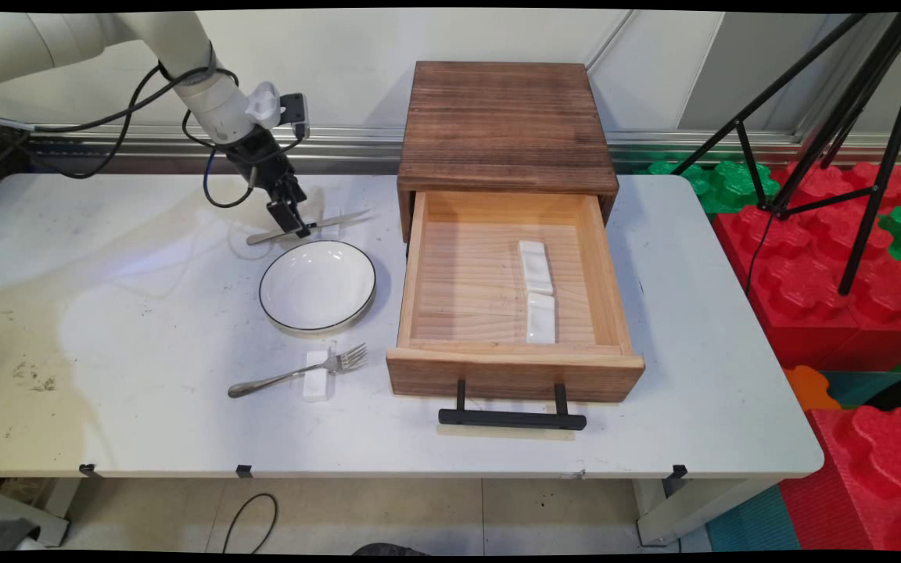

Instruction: Pick up the knife from the left of the white plate

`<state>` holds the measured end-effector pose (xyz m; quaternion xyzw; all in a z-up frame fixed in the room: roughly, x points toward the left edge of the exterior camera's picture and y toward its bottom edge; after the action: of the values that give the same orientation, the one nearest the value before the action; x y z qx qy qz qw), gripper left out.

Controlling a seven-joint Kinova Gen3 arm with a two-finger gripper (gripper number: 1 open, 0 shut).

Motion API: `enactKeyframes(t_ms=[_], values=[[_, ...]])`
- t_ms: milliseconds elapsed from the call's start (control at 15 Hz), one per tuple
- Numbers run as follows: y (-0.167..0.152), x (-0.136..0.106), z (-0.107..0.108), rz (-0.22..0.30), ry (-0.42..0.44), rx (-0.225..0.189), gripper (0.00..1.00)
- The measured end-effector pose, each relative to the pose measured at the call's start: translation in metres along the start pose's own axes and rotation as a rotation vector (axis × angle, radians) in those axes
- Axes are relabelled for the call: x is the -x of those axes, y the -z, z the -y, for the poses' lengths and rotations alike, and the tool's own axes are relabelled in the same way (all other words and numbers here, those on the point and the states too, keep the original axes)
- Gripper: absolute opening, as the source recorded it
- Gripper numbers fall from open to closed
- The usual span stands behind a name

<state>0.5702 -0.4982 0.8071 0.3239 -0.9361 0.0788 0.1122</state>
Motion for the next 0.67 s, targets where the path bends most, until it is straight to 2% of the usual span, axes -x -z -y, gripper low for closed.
enactKeyframes(t_ms=[400,467,667], values=[[-0.0059,-0.0013,0.002,0.008,-0.013,0.018,1.0],[-0.0063,-0.0014,0.0019,0.009,-0.014,0.02,0.0],[-0.0063,-0.0013,0.0012,0.01,-0.021,0.027,0.0]])
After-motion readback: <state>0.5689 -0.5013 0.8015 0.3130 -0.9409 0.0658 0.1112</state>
